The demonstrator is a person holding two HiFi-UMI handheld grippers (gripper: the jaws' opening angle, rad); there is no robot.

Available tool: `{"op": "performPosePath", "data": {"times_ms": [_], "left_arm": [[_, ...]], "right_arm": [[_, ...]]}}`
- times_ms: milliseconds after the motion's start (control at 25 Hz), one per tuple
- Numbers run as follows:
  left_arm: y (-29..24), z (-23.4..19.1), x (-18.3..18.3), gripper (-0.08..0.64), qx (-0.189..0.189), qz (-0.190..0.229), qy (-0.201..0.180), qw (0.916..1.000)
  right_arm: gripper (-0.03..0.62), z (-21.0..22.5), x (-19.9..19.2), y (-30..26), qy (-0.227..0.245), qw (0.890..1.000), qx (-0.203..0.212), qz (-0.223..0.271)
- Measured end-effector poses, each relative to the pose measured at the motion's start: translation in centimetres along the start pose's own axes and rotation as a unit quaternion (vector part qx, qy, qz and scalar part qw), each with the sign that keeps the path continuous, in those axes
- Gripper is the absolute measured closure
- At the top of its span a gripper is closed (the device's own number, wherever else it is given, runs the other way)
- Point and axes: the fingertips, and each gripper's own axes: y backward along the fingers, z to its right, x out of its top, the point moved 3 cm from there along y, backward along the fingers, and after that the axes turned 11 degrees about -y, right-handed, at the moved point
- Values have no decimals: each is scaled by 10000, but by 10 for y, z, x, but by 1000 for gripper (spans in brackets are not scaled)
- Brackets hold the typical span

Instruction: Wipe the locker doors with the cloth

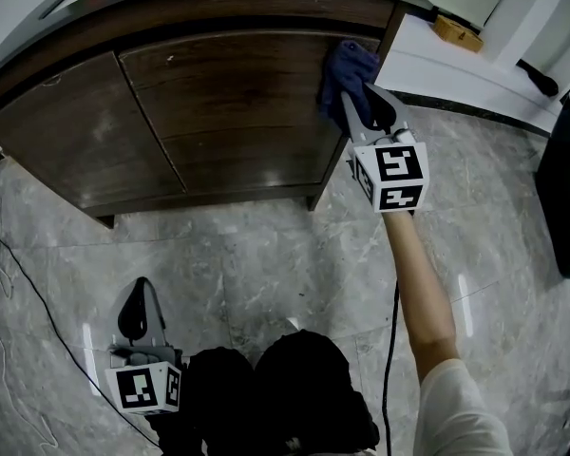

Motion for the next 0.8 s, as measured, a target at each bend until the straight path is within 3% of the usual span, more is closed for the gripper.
{"op": "performPosePath", "data": {"times_ms": [320, 800], "left_arm": [[4, -9, -8, 558, 141, -71, -33, 9999], [2, -13, -16, 558, 151, -197, -75, 9997]], "right_arm": [[502, -16, -61, 0, -216, 9994, 56, -282], [502, -51, -170, 0, -480, 9912, 214, -1217]]}}
